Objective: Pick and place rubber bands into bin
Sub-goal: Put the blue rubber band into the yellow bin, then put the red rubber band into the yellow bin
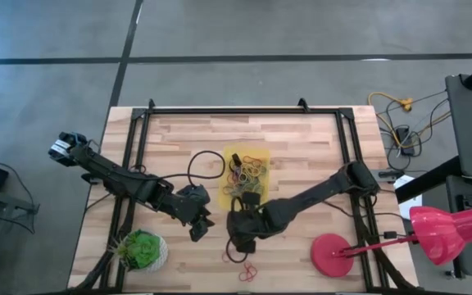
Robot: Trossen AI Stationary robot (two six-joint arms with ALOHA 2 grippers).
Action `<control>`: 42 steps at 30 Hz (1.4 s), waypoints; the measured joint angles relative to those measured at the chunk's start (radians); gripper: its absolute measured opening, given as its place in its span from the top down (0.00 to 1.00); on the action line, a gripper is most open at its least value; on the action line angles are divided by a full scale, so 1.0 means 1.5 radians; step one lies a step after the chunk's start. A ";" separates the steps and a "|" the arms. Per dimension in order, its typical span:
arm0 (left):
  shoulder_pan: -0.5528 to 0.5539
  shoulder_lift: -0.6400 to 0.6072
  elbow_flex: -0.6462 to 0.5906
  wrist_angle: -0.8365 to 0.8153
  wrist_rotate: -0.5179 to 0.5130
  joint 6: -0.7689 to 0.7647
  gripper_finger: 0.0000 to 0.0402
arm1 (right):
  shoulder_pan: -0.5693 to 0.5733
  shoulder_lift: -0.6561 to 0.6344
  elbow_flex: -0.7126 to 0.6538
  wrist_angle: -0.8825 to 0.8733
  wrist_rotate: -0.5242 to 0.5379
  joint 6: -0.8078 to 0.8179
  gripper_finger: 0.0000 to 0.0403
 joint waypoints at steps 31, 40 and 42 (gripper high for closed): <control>-0.001 0.000 0.000 0.000 0.002 -0.001 0.56 | -0.209 -0.004 0.095 -0.218 0.062 -0.080 0.97; -0.001 0.000 0.000 0.000 0.002 -0.001 0.56 | -0.194 -0.004 0.050 -0.220 -0.030 -0.064 0.75; -0.001 0.000 0.000 0.000 0.002 -0.001 0.56 | -0.183 -0.004 0.048 -0.222 -0.030 -0.078 0.69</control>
